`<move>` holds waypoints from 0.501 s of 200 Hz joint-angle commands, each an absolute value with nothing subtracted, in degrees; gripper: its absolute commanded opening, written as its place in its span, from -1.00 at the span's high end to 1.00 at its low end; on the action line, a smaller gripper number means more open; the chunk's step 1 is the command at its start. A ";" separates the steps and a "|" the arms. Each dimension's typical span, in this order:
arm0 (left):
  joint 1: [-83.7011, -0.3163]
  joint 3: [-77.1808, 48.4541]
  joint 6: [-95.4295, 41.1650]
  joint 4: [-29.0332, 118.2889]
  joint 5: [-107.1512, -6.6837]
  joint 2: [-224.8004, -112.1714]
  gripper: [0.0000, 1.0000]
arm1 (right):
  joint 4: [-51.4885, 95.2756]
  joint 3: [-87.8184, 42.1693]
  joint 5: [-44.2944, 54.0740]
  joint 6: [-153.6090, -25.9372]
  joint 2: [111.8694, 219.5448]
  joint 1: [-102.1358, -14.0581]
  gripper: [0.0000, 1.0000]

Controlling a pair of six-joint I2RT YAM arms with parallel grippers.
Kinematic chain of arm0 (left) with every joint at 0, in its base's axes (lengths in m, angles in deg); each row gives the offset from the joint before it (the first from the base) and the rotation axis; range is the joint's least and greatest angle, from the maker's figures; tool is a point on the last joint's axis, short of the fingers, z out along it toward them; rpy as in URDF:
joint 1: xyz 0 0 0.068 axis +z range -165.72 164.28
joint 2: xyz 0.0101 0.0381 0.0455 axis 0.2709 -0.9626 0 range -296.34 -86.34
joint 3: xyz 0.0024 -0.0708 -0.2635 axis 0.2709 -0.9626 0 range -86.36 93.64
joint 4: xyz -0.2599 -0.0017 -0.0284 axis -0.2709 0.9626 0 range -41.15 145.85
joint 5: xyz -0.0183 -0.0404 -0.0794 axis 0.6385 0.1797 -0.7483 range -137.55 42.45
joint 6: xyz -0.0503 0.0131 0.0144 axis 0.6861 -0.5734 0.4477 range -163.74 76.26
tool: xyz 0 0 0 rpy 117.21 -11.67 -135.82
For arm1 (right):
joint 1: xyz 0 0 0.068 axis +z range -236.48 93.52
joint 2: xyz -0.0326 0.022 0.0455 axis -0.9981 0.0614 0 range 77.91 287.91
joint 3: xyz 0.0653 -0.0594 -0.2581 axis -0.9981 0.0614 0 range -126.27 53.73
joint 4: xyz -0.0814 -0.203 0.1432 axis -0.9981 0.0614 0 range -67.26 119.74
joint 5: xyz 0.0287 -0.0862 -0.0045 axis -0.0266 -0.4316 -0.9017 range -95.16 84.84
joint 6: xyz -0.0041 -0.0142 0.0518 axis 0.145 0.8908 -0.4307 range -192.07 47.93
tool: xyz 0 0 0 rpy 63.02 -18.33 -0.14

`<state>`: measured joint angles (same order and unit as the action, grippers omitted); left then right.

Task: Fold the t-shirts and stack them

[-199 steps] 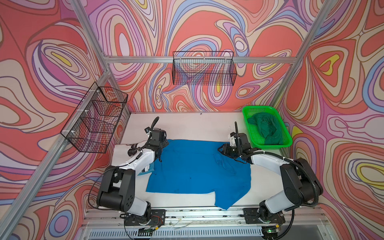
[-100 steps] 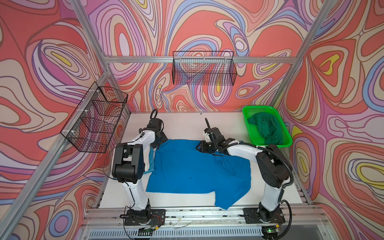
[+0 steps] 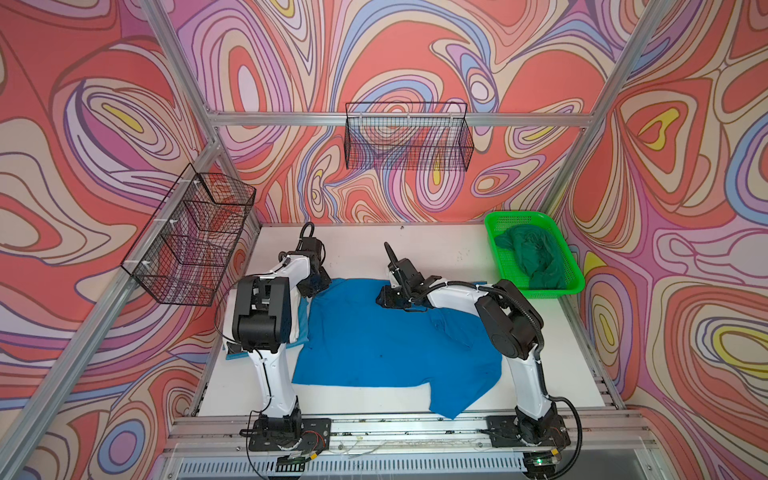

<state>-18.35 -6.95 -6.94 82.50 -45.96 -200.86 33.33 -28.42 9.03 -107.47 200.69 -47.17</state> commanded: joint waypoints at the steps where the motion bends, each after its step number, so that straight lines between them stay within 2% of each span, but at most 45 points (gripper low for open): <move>1: -18.09 -5.64 -8.10 85.09 -44.58 -202.01 0.55 | 35.66 -29.61 4.96 -106.37 203.44 -47.19 0.29; 25: -18.00 -5.65 -8.58 85.18 -44.23 -202.34 0.69 | 36.22 -29.46 2.43 -105.89 203.80 -47.17 0.36; 63: -17.48 -5.51 -9.10 85.84 -43.07 -202.70 0.70 | 37.38 -26.89 -2.31 -105.81 202.67 -47.28 0.40; 100: -16.93 -4.90 -9.52 86.20 -43.07 -203.63 0.68 | 36.27 -22.95 -0.65 -106.35 201.57 -47.54 0.42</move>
<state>-17.85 -6.23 -8.65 83.15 -44.96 -201.58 31.34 -27.39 2.48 -106.18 200.84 -47.00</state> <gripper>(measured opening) 0.153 0.291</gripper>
